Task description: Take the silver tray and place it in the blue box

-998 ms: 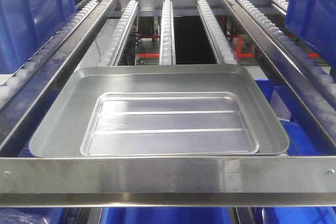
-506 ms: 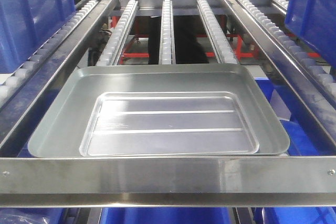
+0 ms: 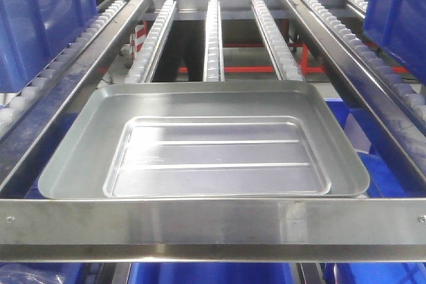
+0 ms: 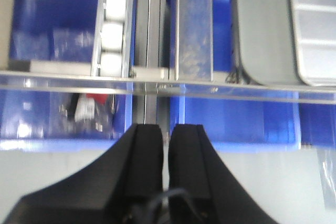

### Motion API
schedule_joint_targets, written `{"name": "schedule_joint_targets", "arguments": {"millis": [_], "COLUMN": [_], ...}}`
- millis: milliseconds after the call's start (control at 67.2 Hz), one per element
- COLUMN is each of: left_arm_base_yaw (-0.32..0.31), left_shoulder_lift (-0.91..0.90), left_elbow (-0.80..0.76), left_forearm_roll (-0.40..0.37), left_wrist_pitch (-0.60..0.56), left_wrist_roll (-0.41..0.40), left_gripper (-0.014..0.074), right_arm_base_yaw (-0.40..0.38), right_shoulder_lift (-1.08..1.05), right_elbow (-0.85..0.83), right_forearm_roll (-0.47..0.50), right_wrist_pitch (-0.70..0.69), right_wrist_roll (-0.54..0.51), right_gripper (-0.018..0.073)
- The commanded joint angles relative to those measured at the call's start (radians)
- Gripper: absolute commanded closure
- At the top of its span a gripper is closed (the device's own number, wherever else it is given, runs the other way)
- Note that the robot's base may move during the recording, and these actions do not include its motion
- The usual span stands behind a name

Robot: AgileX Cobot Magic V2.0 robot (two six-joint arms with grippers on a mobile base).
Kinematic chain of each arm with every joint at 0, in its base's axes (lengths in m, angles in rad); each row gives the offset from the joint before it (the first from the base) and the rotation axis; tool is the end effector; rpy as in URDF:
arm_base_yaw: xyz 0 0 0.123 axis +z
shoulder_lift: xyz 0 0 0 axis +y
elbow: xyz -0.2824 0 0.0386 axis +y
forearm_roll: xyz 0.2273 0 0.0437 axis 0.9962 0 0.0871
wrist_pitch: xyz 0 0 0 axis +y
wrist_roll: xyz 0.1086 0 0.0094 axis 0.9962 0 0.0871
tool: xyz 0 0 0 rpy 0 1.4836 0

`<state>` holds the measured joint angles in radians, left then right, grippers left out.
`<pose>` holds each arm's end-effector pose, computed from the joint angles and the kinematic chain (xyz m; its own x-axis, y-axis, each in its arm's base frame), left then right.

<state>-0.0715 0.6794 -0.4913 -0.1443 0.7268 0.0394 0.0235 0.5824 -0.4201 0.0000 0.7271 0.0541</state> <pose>0.1088 -0.0182 0.2513 -0.7386 -0.0157 -0.6740 0.0854 0.9895 -0.1166 0.0924 0.0022 0.2385 -0.7189 0.0372 -0.6941 0.0154 0.9992 0.0376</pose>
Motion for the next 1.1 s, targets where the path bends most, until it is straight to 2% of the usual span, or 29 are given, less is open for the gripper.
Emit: {"name": "schedule_joint_targets", "arguments": {"millis": [0,74,134,253,357,447,506,640,685,715,804,908,1087], "left_arm_base_yaw": [0.001,0.001,0.001,0.001,0.001,-0.040,-0.095,-0.310,-0.368,-0.400,-0.455,-0.499,-0.514], "left_shoulder_lift": [0.095,0.170,0.232,0.349,0.433,0.469,0.484,0.530,0.549,0.563,0.612,0.688,0.801], "left_elbow": [-0.047,-0.047,-0.047,-0.047,-0.049,-0.053,-0.072,-0.135,-0.160,-0.179,-0.241,-0.330,-0.471], "left_forearm_roll": [-0.044,-0.084,-0.119,-0.207,-0.246,-0.243,-0.193,0.213,0.283,0.303,0.293,0.292,0.283], "left_wrist_pitch": [-0.054,-0.052,-0.049,-0.093,-0.122,-0.157,-0.169,-0.185,-0.185,-0.185,-0.173,-0.141,-0.127], "left_wrist_roll": [0.000,0.000,0.000,0.000,0.000,-0.002,-0.062,-0.557,-0.659,-0.704,-0.720,-0.720,-0.720], "left_gripper": [0.0582,0.0582,0.0582,0.0582,0.0582,0.0582,0.0582,0.0582,0.0582,0.0582,0.0582,0.0582,0.0582], "right_arm_base_yaw": [0.000,0.000,0.000,0.000,0.000,0.001,0.001,0.004,0.017,0.032,0.089,0.180,0.316], "right_shoulder_lift": [0.091,0.146,0.169,0.196,0.236,0.288,0.326,0.417,0.442,0.461,0.521,0.609,0.736], "right_elbow": [-0.054,-0.054,-0.054,-0.053,-0.053,-0.068,-0.089,-0.144,-0.161,-0.172,-0.208,-0.258,-0.372], "right_forearm_roll": [0.000,0.016,0.065,0.144,0.156,0.156,0.156,0.137,0.114,0.096,0.054,-0.029,-0.147], "right_wrist_pitch": [-0.009,-0.011,0.013,-0.029,-0.027,-0.030,-0.044,-0.107,-0.133,-0.143,-0.150,-0.162,-0.159], "right_wrist_roll": [-0.007,-0.007,-0.007,-0.007,-0.007,0.008,0.023,0.107,0.128,0.147,0.199,0.311,0.532], "right_gripper": [0.0507,0.0507,0.0507,0.0507,0.0504,0.0501,0.0498,0.0497,0.0496,0.0496,0.0496,0.0496,0.0496]}}
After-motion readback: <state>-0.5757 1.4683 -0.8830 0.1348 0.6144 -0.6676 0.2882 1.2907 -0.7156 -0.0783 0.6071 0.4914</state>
